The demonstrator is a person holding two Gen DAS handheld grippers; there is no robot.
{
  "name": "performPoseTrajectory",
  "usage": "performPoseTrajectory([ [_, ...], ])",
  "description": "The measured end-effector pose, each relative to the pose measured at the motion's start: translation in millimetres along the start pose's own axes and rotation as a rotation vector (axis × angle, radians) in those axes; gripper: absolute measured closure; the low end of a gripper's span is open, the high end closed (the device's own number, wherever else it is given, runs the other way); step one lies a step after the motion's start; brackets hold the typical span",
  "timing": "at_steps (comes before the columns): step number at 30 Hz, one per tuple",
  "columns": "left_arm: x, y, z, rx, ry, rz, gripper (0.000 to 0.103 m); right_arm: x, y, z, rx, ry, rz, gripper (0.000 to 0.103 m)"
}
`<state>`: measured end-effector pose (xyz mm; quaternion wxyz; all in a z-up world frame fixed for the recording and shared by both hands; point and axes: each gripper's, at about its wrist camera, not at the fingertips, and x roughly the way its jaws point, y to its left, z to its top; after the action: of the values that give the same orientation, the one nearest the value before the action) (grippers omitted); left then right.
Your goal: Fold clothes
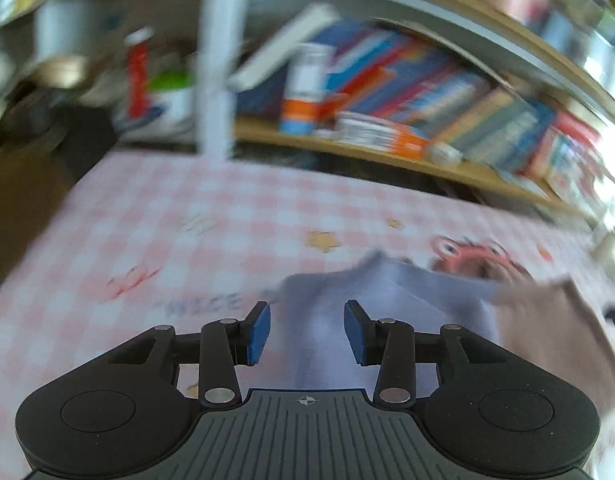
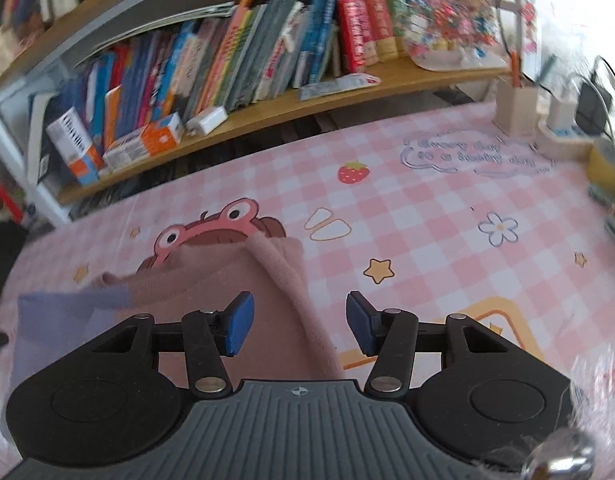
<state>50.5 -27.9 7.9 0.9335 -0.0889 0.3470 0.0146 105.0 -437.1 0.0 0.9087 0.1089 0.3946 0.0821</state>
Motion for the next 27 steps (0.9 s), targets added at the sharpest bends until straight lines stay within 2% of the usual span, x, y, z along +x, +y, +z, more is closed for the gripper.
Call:
performPoseTrajectory([
  [3, 8.6, -9.1, 3.8, 0.028, 0.007, -0.037, 0.062, 5.6, 3.9, -1.2, -0.049, 0.012, -0.023, 0.054],
  [9, 41.3, -11.3, 10.5, 0.060, 0.042, 0.024, 0.062, 27.8, 11.4, 8.3, -0.101, 0.028, -0.046, 0.054],
  [11, 46.3, -7.8, 11.3, 0.063, 0.044, 0.014, 0.063, 36.9, 14.0, 14.9, -0.120, 0.024, -0.048, 0.056],
  [13, 49.3, -6.2, 14.2, 0.059, 0.044, -0.022, 0.072, 45.4, 17.5, 20.3, -0.131, 0.023, -0.050, 0.059],
  [14, 50.8, -5.3, 15.7, 0.057, 0.044, -0.040, 0.085, 49.6, 19.3, 22.9, -0.136, 0.023, -0.051, 0.061],
  [15, 49.2, -4.6, 16.6, 0.050, 0.037, -0.061, 0.095, 54.4, 20.4, 23.5, -0.139, 0.032, -0.040, 0.072],
  [16, 47.6, -3.9, 17.5, 0.042, 0.030, -0.082, 0.098, 59.2, 21.5, 23.9, -0.142, 0.041, -0.029, 0.093],
  [17, 47.8, -2.0, 18.6, 0.025, 0.027, -0.082, 0.099, 64.1, 22.6, 24.4, -0.144, 0.050, -0.018, 0.098],
  [21, 64.8, 14.7, 17.9, -0.107, 0.075, -0.028, 0.098, 63.0, 11.7, 26.5, -0.082, 0.017, -0.048, 0.099],
  [24, 77.8, 15.3, 13.9, -0.108, 0.089, -0.015, 0.097, 79.9, 5.1, 21.4, -0.032, 0.065, -0.082, 0.099],
  [27, 84.5, 19.5, 11.7, -0.126, 0.089, -0.019, 0.096, 86.1, 3.0, 22.2, -0.004, 0.058, -0.073, 0.099],
])
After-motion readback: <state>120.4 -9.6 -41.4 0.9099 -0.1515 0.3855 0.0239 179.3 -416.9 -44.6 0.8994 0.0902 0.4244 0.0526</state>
